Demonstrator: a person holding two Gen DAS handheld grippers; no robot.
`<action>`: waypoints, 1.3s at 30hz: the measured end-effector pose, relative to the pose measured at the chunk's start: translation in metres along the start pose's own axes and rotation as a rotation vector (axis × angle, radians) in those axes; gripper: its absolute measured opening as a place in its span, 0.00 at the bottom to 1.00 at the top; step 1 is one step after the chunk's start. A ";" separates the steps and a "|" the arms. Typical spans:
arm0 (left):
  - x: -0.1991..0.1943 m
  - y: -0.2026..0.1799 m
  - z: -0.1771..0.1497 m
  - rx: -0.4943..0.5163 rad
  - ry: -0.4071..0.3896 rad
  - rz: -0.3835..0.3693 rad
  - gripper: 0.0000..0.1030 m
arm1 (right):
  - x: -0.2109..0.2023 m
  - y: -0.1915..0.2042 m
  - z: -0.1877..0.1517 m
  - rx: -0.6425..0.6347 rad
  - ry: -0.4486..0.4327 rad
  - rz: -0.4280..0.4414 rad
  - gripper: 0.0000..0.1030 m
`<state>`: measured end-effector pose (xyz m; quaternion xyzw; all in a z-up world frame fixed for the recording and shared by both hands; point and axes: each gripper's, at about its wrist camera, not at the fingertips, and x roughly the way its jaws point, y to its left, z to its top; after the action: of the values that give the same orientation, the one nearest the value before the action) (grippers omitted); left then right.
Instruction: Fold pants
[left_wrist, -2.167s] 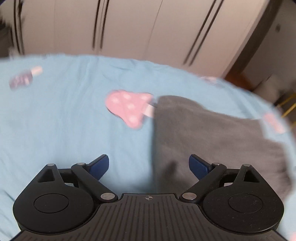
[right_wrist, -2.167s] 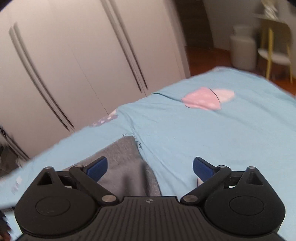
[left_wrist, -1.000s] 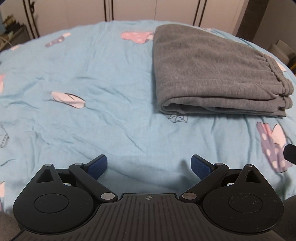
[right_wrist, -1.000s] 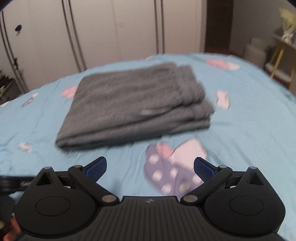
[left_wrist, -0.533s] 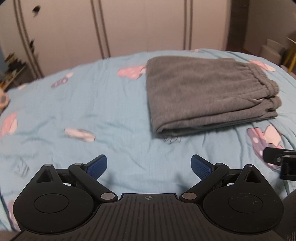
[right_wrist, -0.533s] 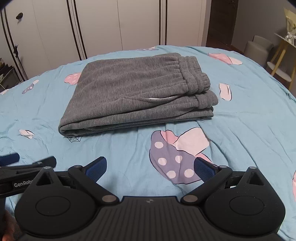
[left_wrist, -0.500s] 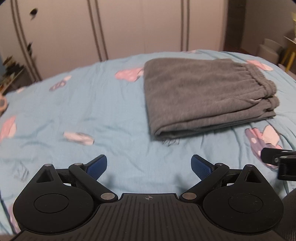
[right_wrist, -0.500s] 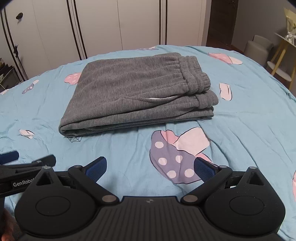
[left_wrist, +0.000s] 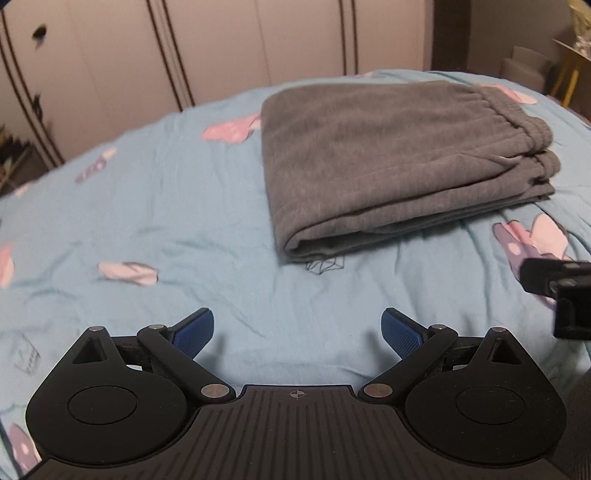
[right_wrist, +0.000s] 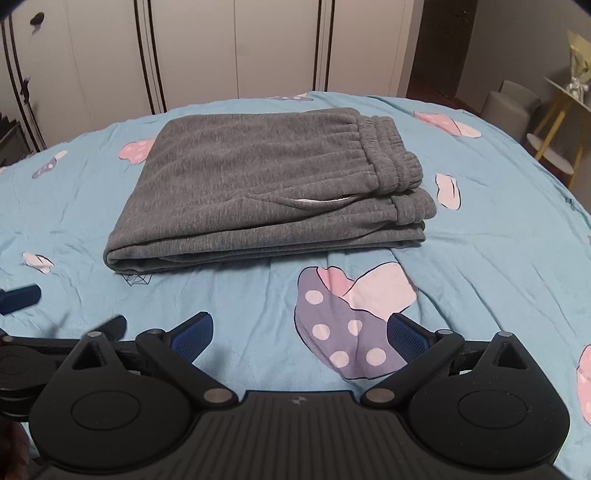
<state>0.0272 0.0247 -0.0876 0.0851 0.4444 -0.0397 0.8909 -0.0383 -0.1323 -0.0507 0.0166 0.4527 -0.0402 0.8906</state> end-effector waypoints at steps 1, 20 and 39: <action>0.001 0.002 0.001 -0.011 0.002 0.005 0.97 | 0.000 0.001 0.000 -0.001 -0.002 -0.001 0.97; 0.001 0.007 0.005 -0.026 0.014 -0.023 0.97 | -0.001 -0.004 0.000 0.032 -0.003 0.001 0.97; 0.001 0.011 0.008 -0.049 0.014 -0.030 0.97 | 0.001 -0.004 0.000 0.041 0.006 0.007 0.97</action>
<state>0.0358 0.0344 -0.0828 0.0569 0.4529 -0.0414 0.8888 -0.0384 -0.1366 -0.0519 0.0363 0.4545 -0.0464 0.8888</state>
